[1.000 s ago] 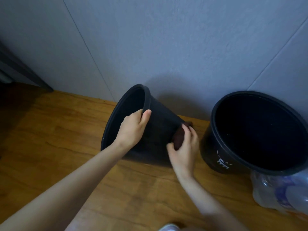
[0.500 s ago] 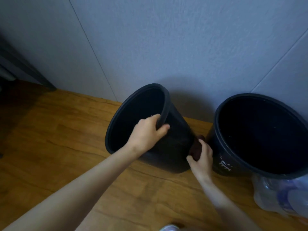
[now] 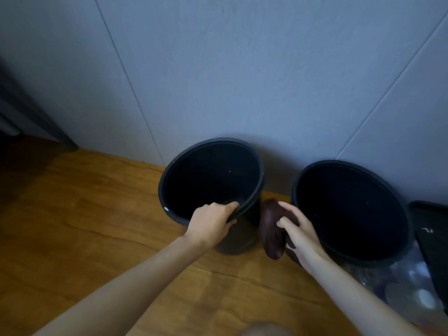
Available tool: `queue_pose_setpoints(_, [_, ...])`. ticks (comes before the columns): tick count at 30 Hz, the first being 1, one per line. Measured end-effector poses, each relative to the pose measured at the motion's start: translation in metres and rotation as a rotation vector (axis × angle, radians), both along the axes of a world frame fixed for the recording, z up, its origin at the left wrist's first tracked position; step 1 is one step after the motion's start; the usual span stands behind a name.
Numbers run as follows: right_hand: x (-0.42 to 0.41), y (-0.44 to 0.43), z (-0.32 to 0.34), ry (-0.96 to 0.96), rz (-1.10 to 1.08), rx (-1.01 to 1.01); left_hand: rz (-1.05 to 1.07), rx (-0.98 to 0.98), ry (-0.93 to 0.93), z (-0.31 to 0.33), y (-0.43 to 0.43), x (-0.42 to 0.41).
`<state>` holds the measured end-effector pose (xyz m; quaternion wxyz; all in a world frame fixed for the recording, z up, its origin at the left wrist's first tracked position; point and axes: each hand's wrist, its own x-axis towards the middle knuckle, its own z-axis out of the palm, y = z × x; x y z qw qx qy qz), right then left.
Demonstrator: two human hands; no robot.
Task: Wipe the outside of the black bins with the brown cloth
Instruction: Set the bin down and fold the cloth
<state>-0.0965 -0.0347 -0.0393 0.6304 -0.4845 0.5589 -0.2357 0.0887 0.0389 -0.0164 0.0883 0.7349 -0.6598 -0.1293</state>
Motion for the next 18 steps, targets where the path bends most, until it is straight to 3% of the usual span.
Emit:
queue_pose_setpoints(7, [-0.031, -0.023, 0.050, -0.241, -0.190, 0.045, -0.174, 0.146, -0.305, -0.009, -0.002, -0.010])
queue_pose_setpoints(11, [-0.041, -0.029, 0.057, -0.388, -0.272, 0.105, -0.193, 0.155, -0.326, -0.011, -0.006, -0.017])
queue_pose_setpoints(18, [-0.045, -0.025, 0.061, -0.461, -0.225, 0.151, -0.198, 0.204, -0.350, -0.023, -0.010, -0.020])
